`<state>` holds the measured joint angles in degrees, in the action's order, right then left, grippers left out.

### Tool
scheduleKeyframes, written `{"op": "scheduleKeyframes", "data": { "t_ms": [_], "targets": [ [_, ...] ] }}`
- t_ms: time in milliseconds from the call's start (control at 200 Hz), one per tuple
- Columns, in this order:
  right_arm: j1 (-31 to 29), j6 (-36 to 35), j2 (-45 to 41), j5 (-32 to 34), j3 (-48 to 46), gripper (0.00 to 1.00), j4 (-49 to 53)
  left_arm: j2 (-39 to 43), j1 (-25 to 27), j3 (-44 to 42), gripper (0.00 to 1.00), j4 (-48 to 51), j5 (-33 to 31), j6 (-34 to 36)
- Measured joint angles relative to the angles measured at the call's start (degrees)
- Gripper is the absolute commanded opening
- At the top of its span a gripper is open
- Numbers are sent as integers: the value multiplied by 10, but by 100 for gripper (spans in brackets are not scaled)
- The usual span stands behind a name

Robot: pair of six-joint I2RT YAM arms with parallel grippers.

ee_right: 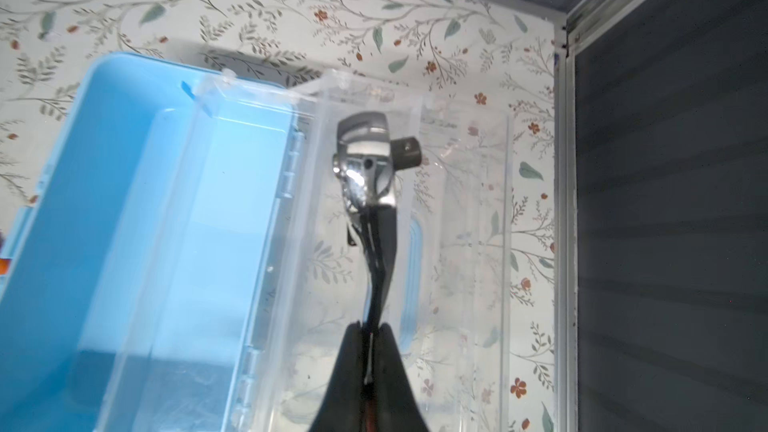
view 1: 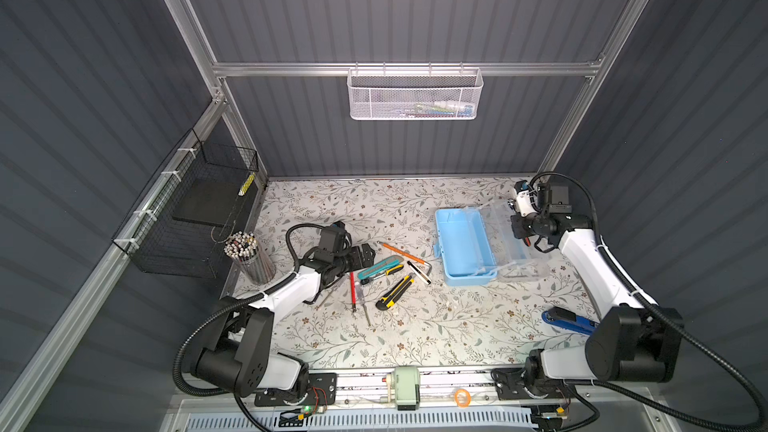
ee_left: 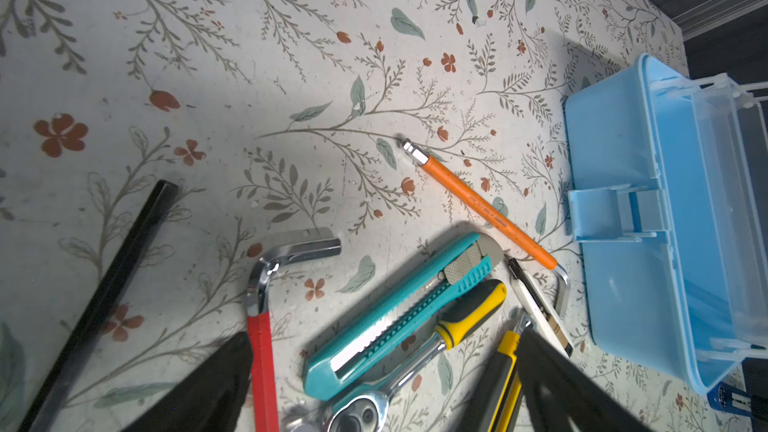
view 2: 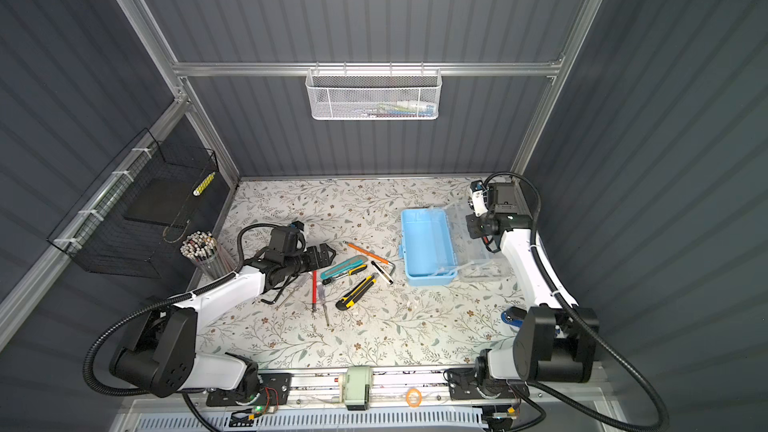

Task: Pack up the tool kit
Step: 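Carry the ratchet with the right gripper over the blue box's far side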

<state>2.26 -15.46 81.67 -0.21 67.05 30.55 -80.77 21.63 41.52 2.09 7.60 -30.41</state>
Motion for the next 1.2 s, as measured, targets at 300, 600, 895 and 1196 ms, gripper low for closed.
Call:
{"op": "scheduleKeyframes", "data": {
  "t_ms": [300, 600, 895, 1196],
  "targets": [
    [27, 2, 34, 15, 6, 0, 13, -5, 0, 0, 100, 0, 0, 2],
    [47, 22, 55, 18, 16, 0, 14, -16, 0, 0, 100, 0, 2, 4],
    [50, 48, 63, 14, 16, 7, 10, -20, 0, 9, 100, 0, 2, 4],
    [50, 82, 61, -19, 16, 30, 16, -24, 0, 9, 100, 1, 2, 4]
  ]
}}
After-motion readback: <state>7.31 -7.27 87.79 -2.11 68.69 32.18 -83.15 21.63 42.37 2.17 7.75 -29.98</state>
